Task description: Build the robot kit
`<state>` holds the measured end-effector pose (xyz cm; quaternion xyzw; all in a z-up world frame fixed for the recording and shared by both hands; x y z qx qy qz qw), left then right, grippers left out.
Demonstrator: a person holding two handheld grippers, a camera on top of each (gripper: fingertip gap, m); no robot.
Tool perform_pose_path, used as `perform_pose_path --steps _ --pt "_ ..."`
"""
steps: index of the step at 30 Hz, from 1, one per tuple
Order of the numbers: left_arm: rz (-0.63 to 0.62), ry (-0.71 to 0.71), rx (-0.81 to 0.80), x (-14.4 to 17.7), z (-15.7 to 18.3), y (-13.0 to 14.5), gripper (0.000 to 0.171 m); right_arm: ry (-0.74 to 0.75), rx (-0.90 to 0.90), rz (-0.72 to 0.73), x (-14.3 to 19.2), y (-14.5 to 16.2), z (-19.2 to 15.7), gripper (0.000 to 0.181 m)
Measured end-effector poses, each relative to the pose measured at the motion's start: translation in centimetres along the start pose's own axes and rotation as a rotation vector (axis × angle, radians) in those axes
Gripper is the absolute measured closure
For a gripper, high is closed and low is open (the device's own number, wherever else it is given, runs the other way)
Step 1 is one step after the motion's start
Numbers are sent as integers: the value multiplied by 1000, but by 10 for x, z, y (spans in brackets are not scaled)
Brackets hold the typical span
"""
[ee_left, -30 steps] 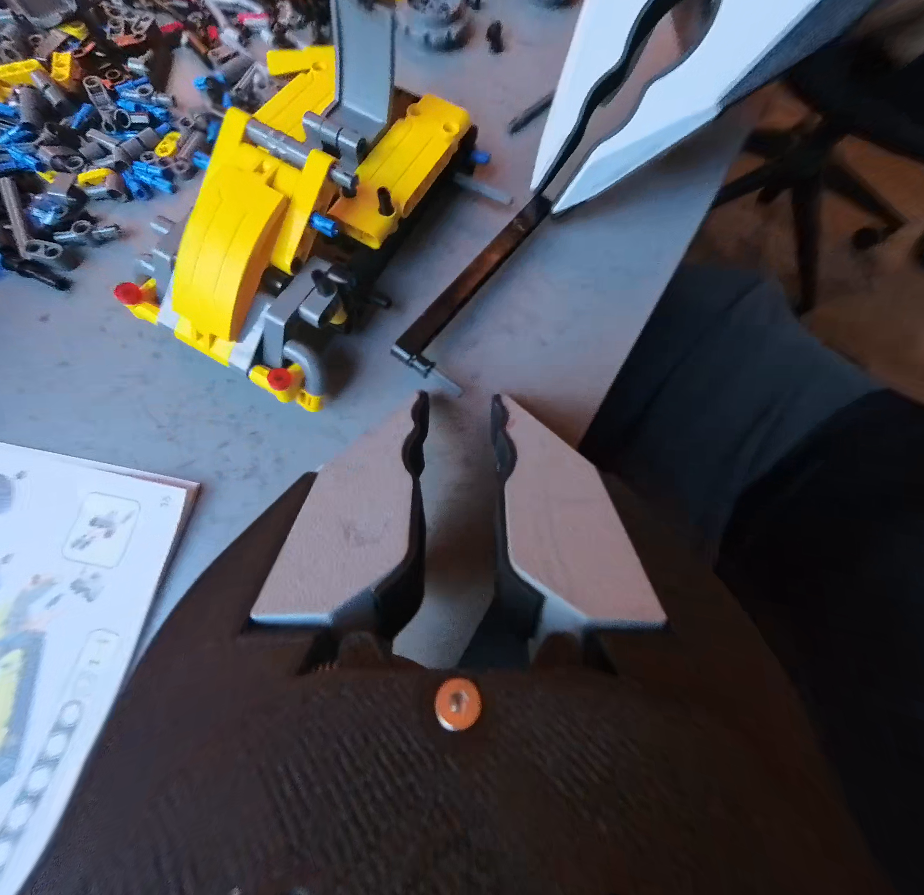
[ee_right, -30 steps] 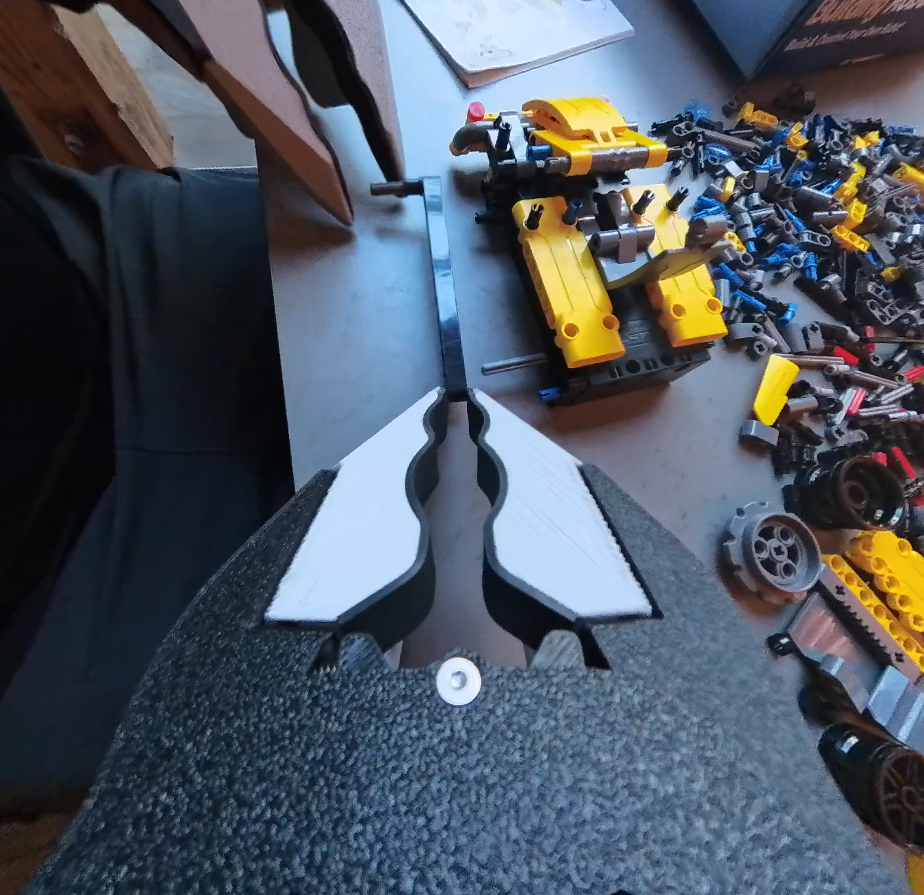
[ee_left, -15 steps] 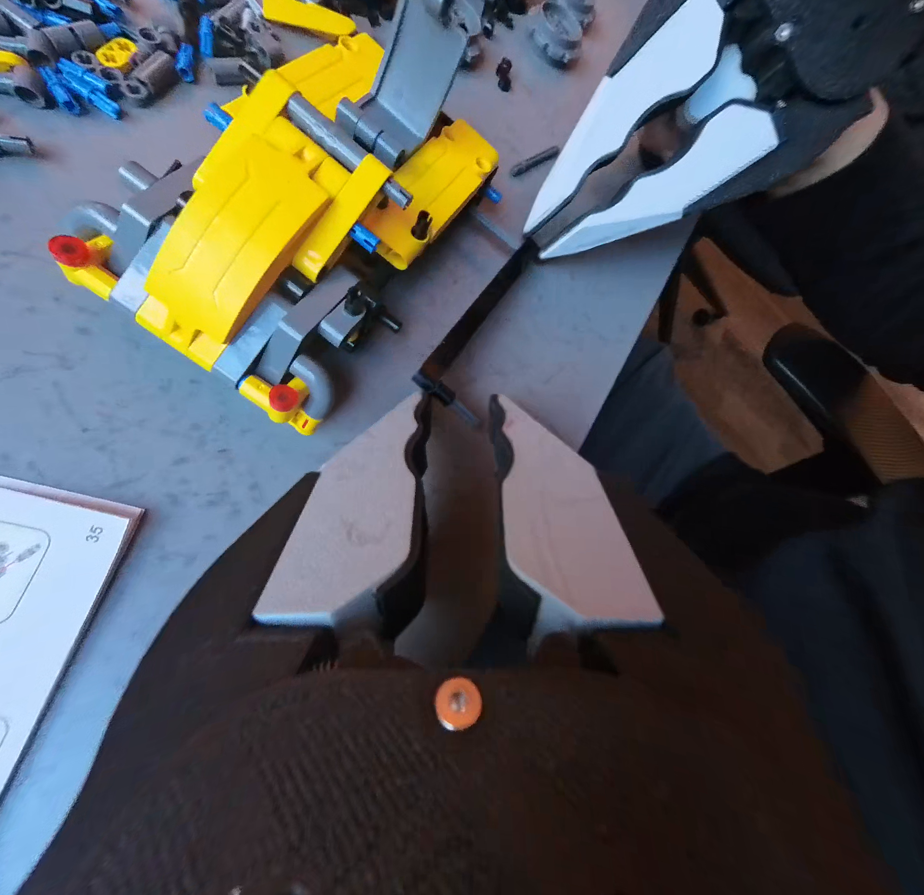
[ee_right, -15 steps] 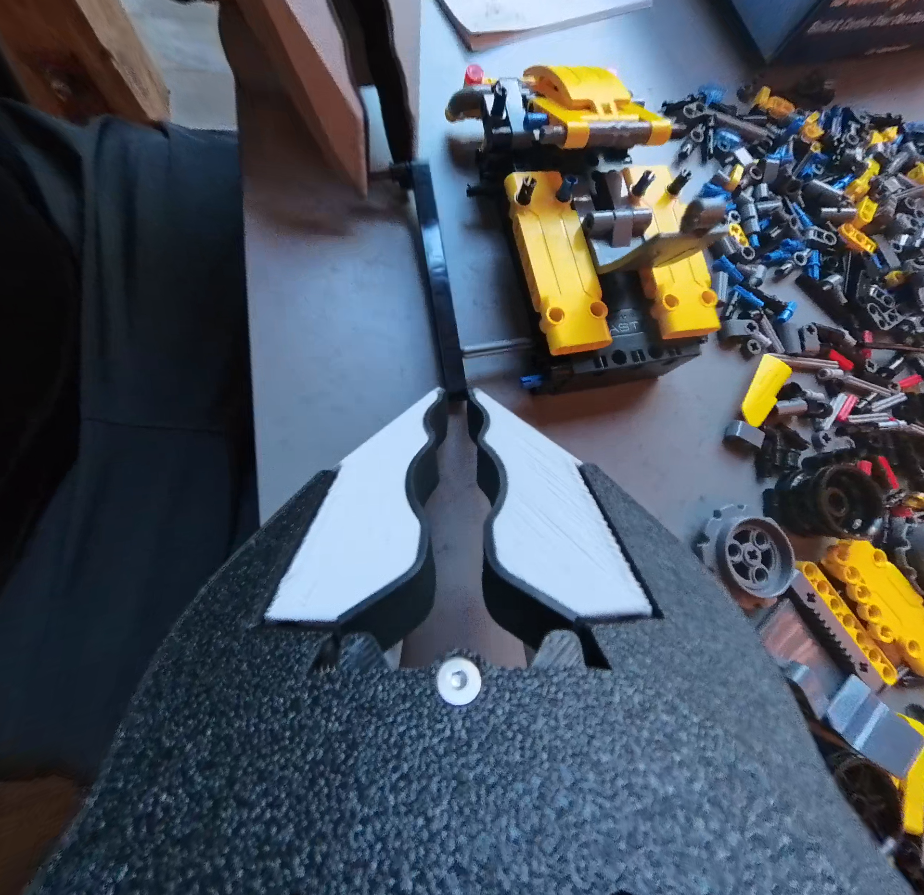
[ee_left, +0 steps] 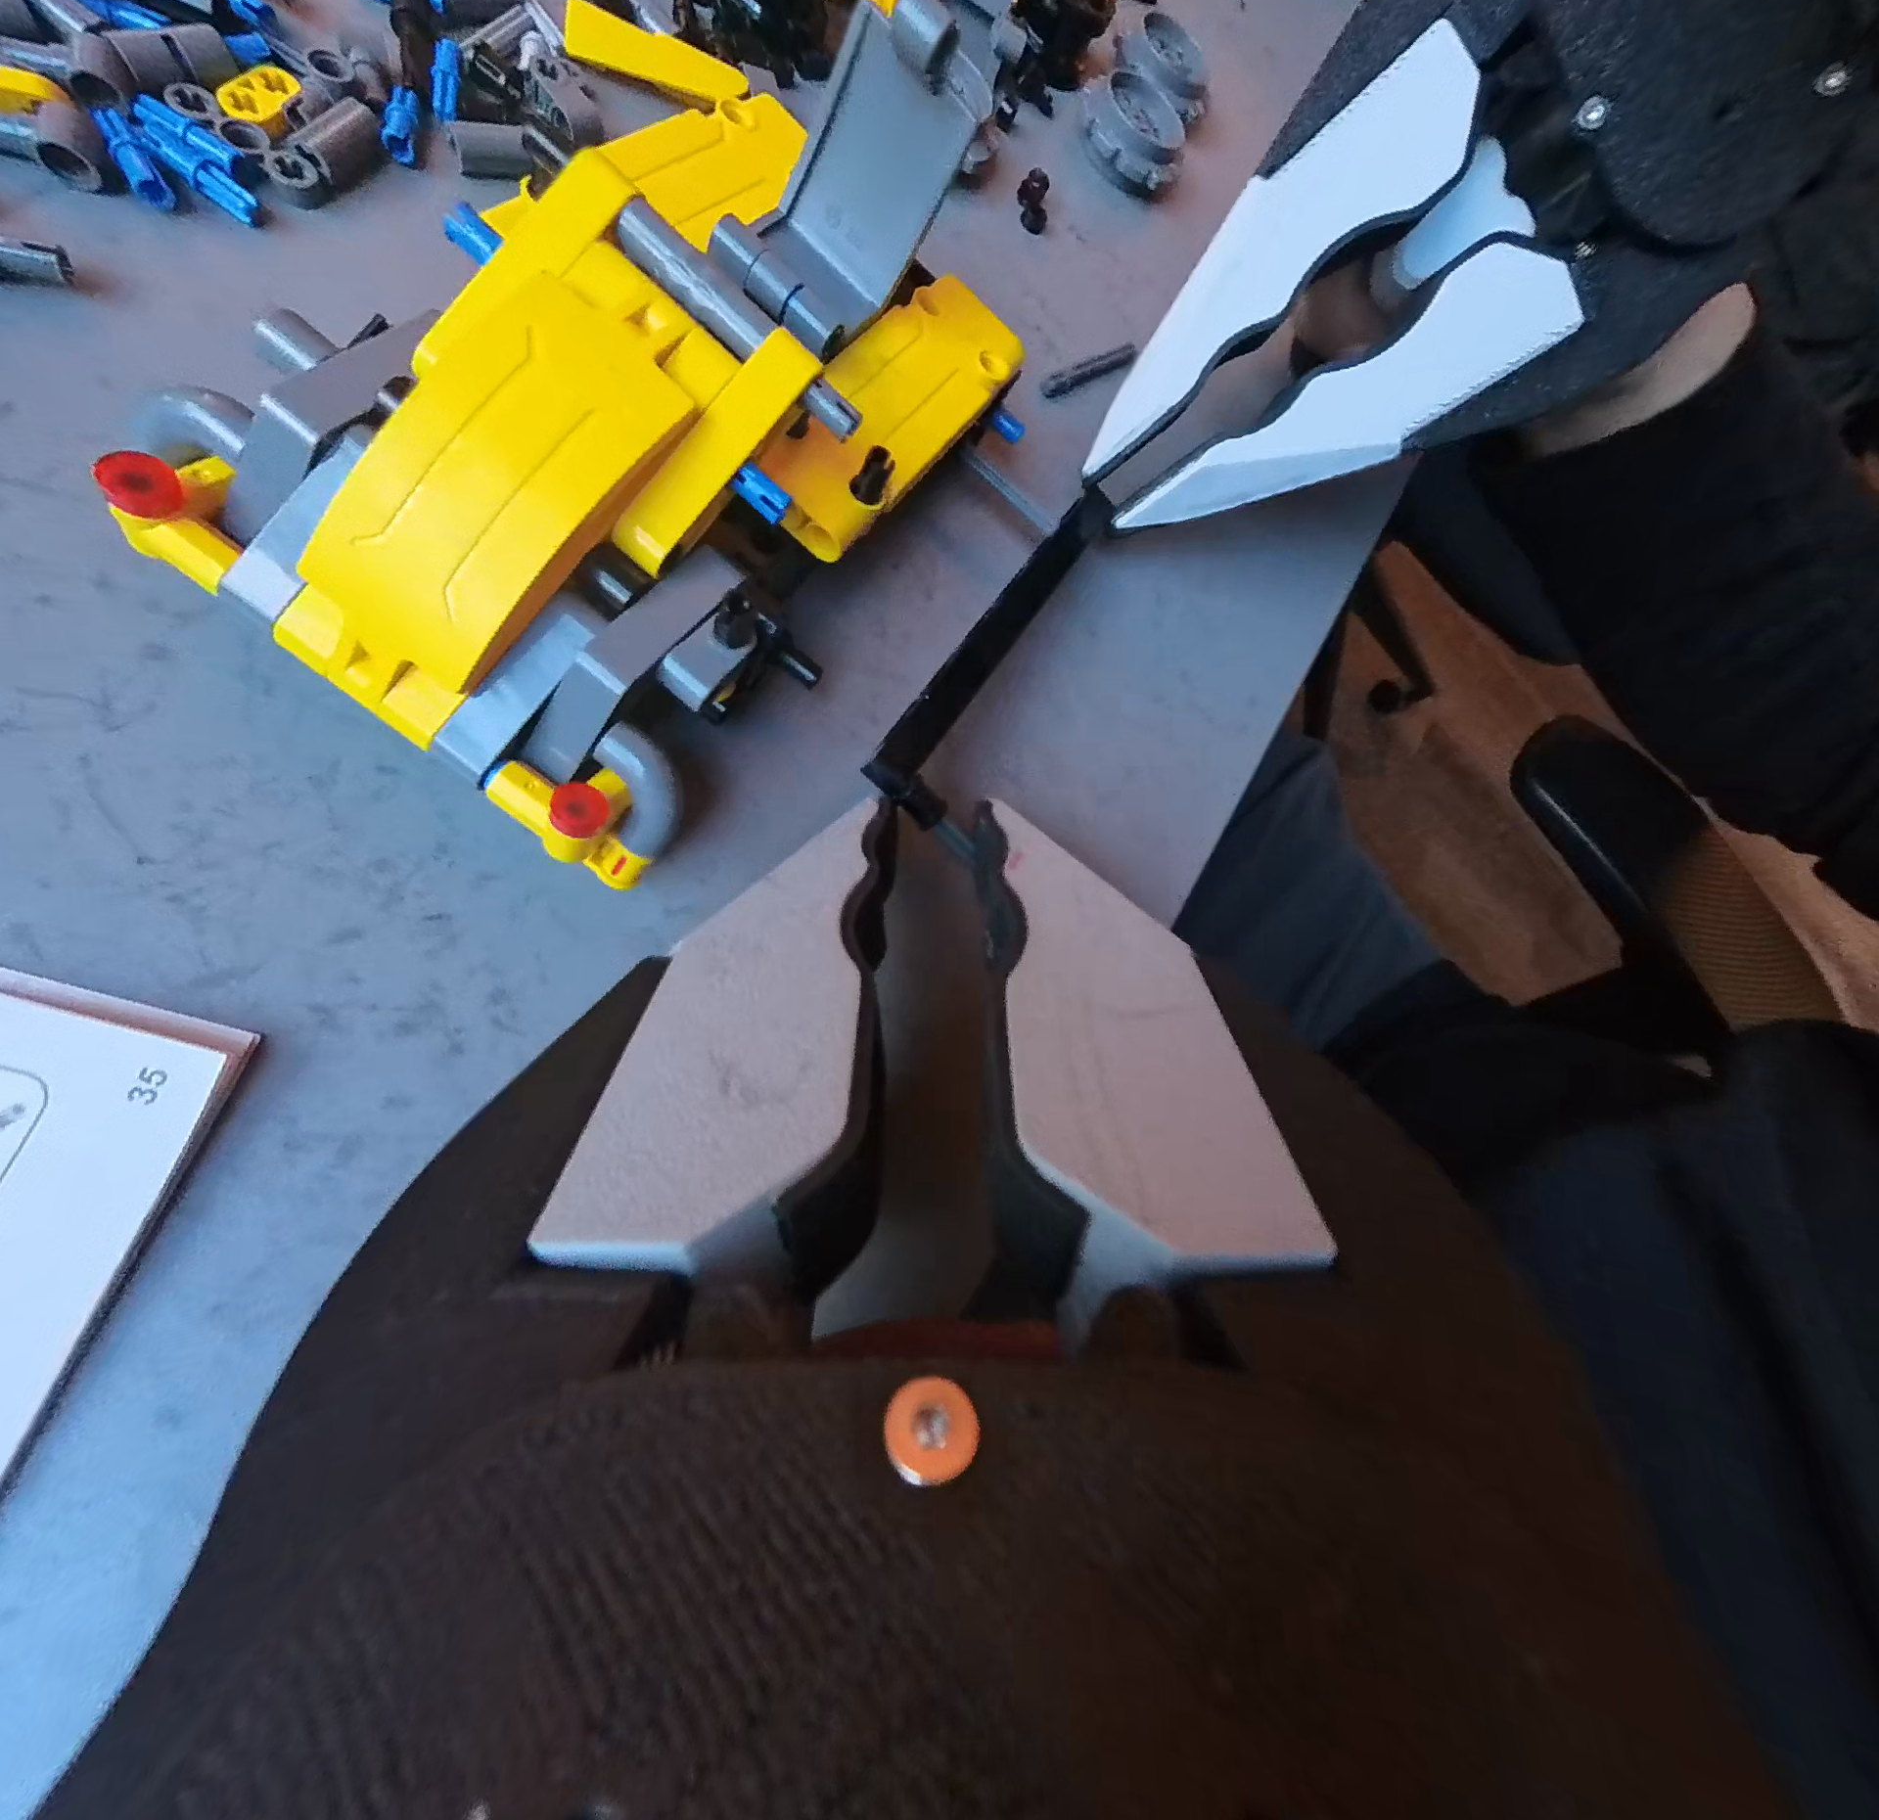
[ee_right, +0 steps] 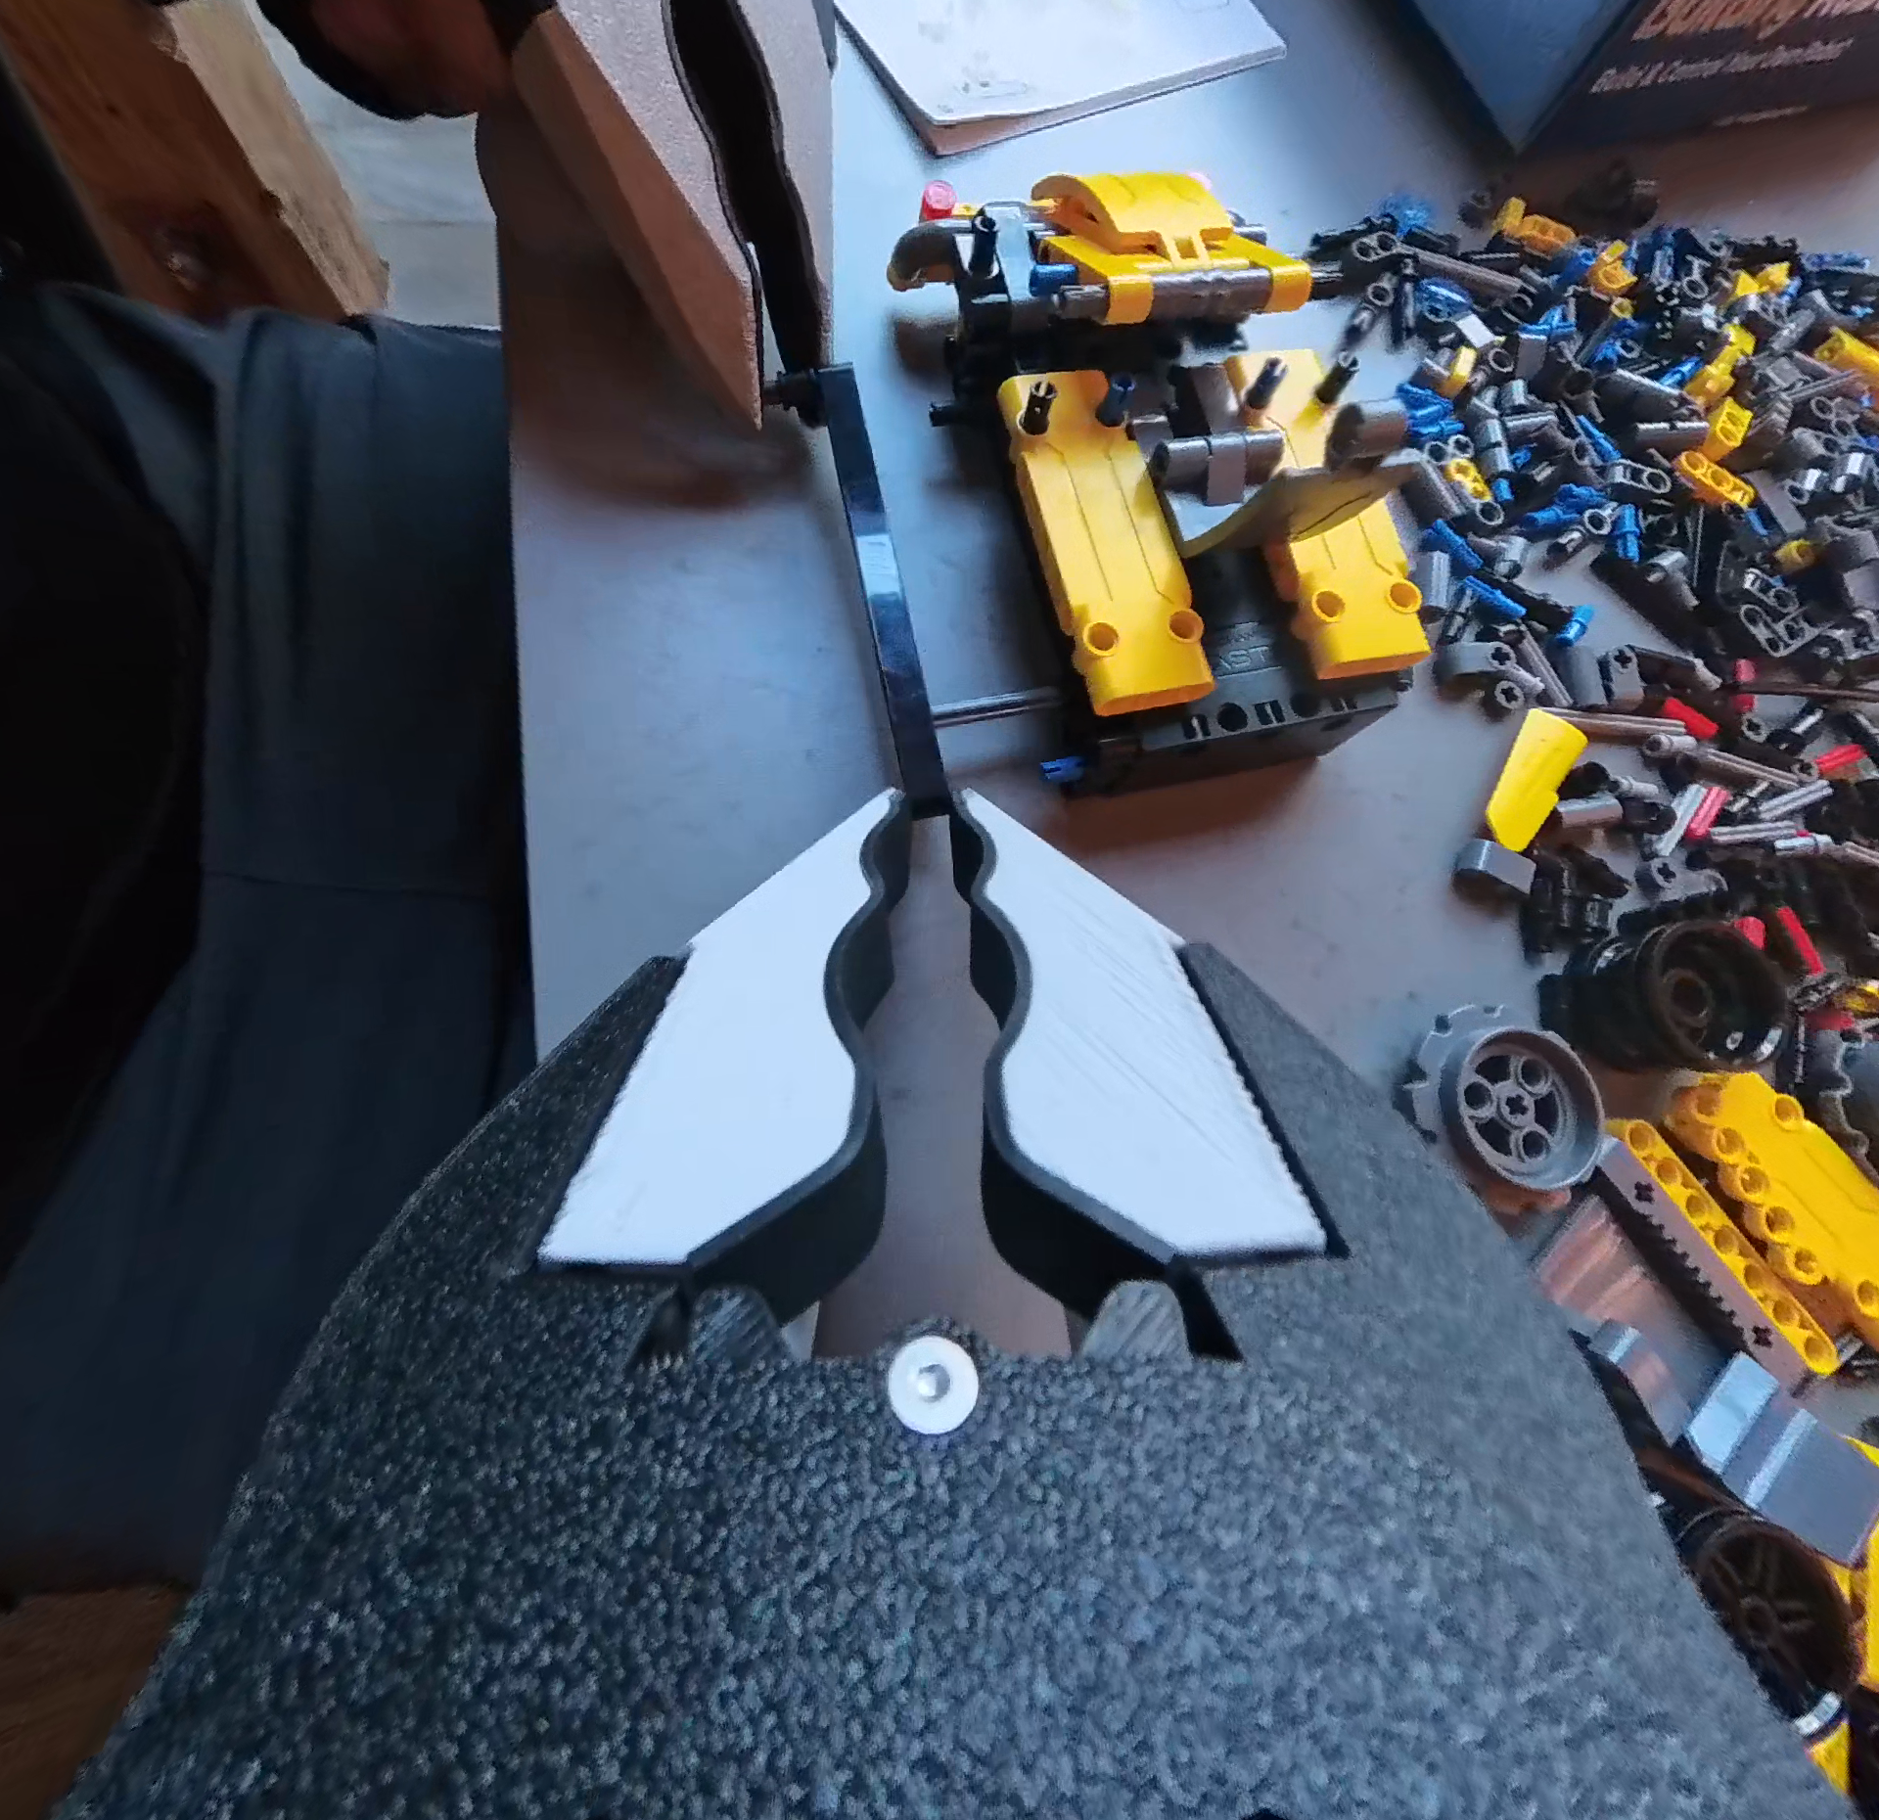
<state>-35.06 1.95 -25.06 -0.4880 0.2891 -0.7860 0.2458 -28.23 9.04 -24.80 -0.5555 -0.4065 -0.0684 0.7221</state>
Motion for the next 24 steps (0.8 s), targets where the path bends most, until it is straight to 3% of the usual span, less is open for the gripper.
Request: perform_pose_path --steps 8,10,14,19,24 --pt "16 -17 -3 -1 -1 -3 159 8 -4 10 1 -1 2 174" --pt "24 -72 -42 0 -4 -3 152 13 0 12 1 0 2 174" --pt "71 -219 -278 9 6 -12 142 22 11 15 3 0 4 174" --pt "26 -341 -738 -11 31 -30 156 21 23 24 4 -1 7 175" --pt "-100 -341 -767 -44 29 -28 156 27 29 20 4 1 9 175"
Point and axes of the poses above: each gripper's, where its closed fingertips meet, x back along the fingers, y out of its underside, z = x × y across the jaws, the point moved 1 cm from there along x, back along the fingers, and after that the axes turned 6 degrees about -y, right-handed, at the moved point
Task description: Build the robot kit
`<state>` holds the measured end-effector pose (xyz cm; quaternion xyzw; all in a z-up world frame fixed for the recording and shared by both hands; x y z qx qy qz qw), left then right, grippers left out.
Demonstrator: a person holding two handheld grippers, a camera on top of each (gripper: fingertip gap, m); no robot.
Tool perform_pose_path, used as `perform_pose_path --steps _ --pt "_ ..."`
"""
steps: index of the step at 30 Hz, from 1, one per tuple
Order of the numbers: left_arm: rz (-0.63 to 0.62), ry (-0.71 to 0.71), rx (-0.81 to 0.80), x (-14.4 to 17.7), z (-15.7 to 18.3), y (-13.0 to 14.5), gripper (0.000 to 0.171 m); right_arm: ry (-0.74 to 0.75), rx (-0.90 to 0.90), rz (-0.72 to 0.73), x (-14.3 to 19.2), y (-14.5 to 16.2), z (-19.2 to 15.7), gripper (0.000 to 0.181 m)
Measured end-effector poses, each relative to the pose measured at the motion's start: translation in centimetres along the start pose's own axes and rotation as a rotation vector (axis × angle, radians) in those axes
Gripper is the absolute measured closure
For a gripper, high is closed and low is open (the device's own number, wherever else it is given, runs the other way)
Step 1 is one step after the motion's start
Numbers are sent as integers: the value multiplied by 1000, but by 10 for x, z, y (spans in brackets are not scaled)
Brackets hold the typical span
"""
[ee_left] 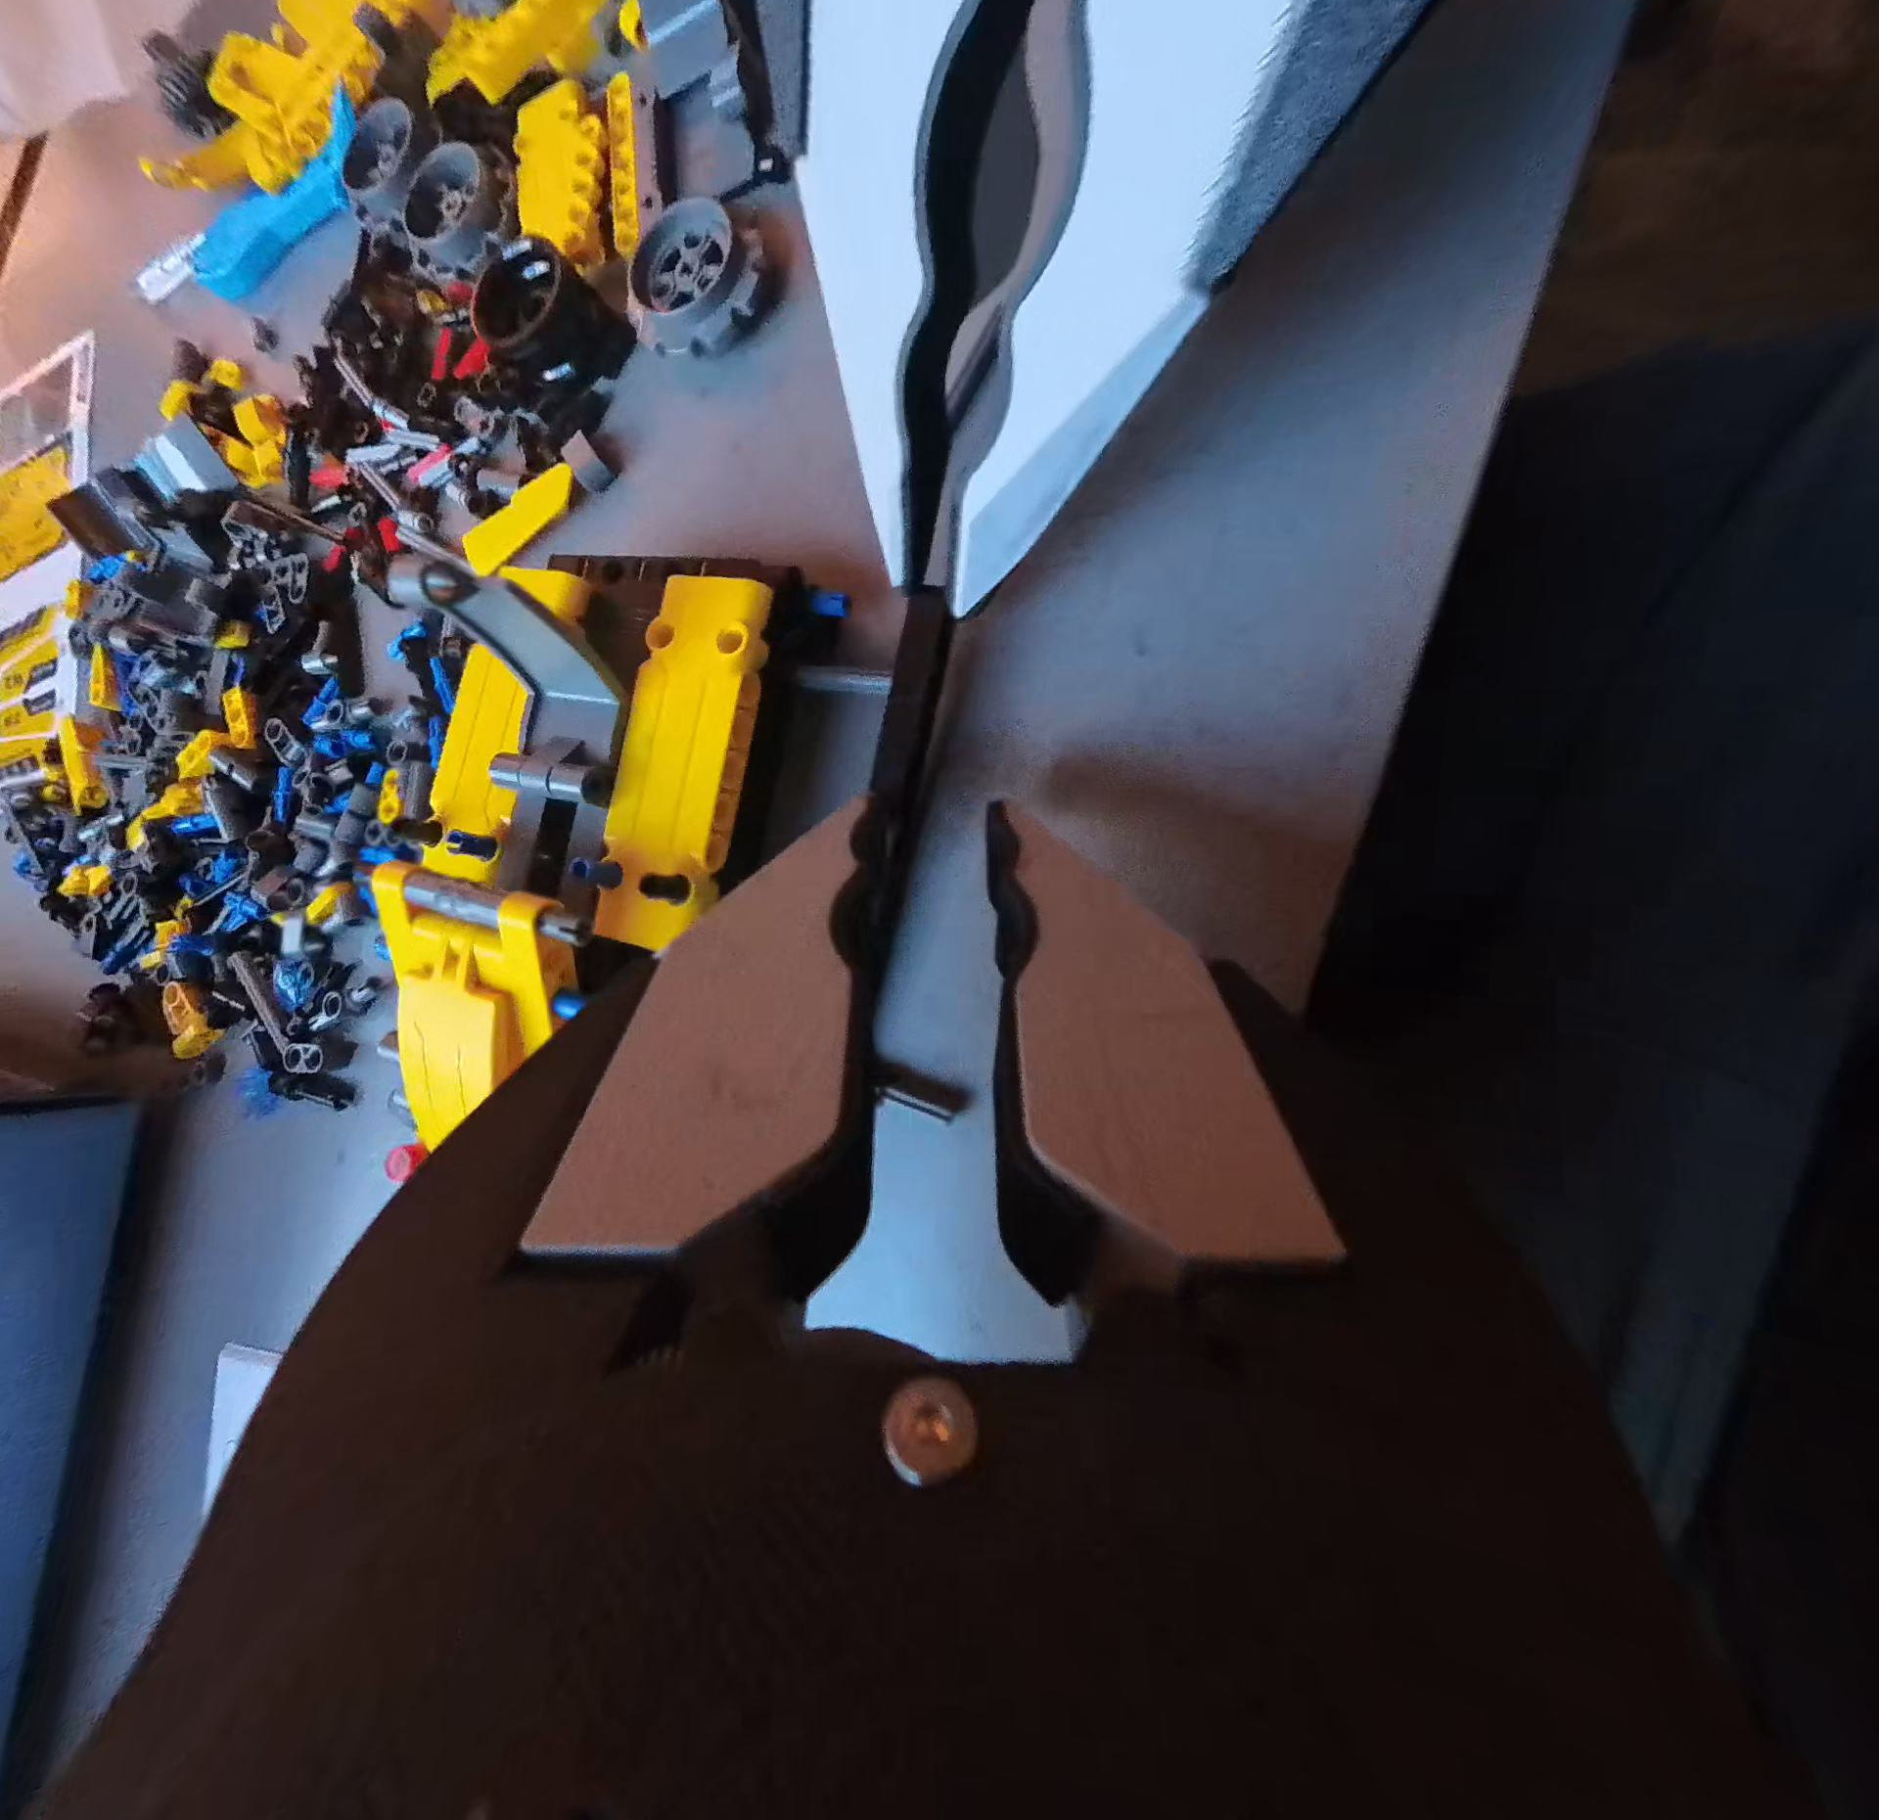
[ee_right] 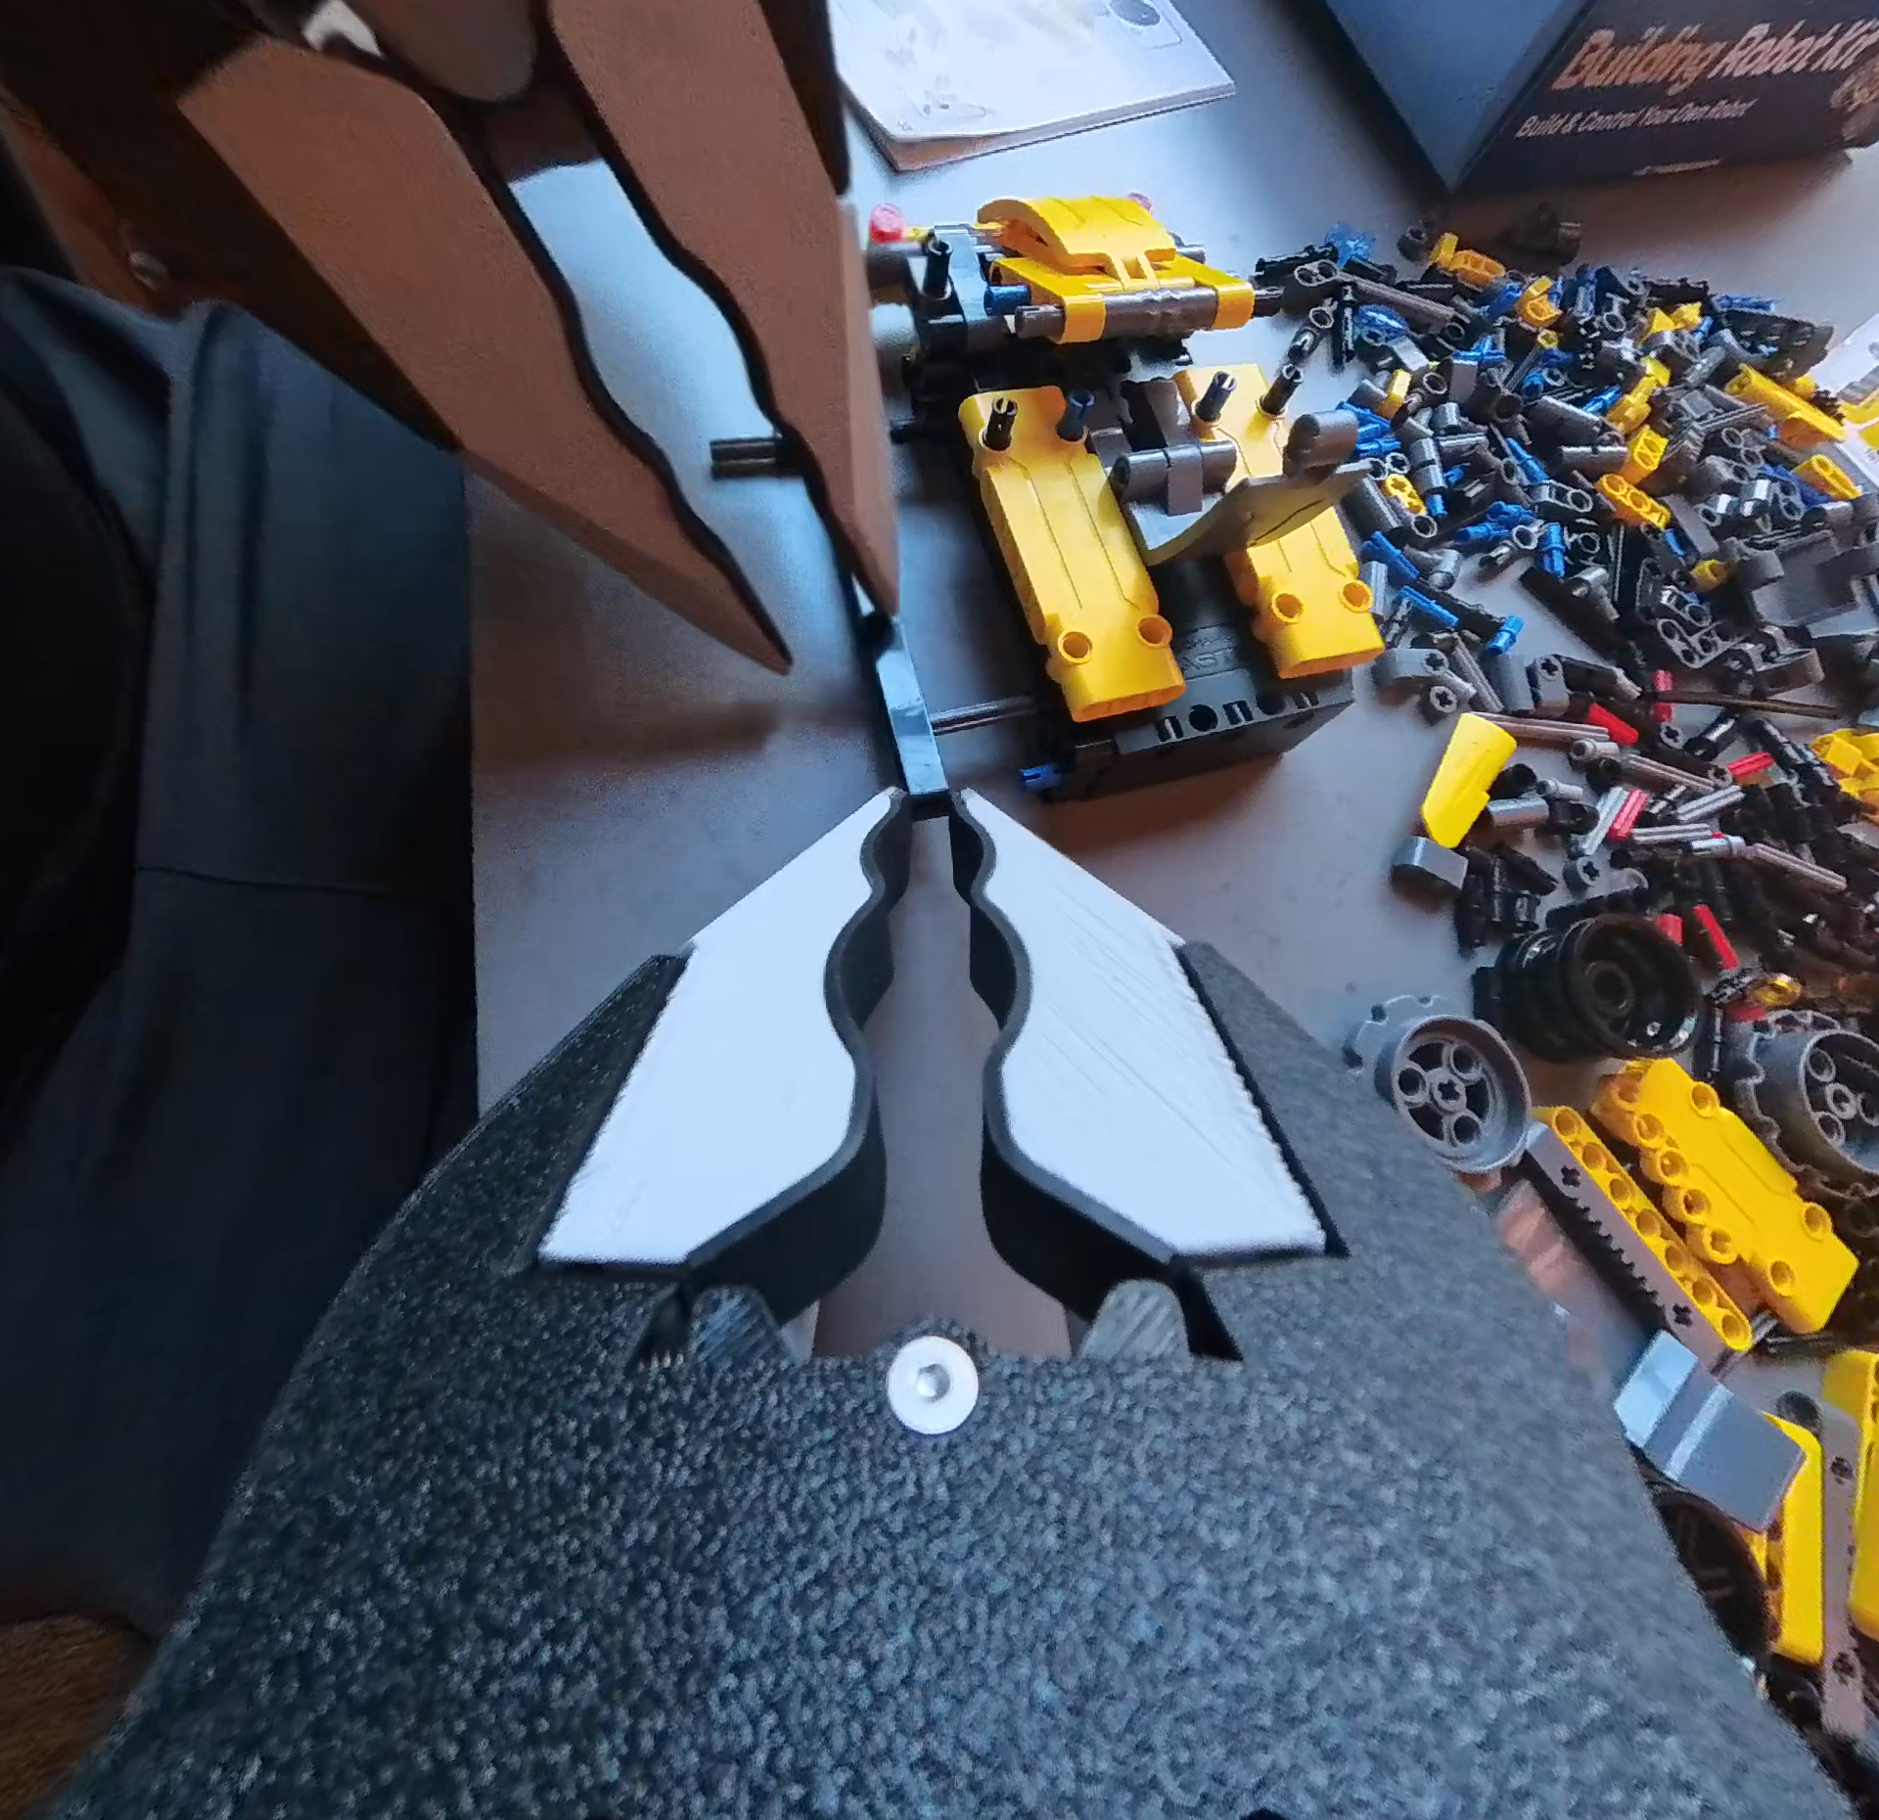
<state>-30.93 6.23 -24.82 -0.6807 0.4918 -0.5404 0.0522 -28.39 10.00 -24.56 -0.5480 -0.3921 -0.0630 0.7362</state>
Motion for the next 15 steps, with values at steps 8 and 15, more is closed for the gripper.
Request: perform_pose_path --steps 8,15 --pt "-38 -43 -70 -12 -9 2 156 -7 -9 15 0 0 4 175" --pt "-71 29 -28 -18 -11 1 165 -17 -45 7 -2 2 7 174"
Point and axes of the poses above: each gripper's, where its closed fingertips meet, x back along the fingers, y out of its underside, z = x × y across the jaws, the point moved 1 cm from there along x, back along the fingers, and after that the axes turned 6 degrees about -y, right-handed, at the moved point
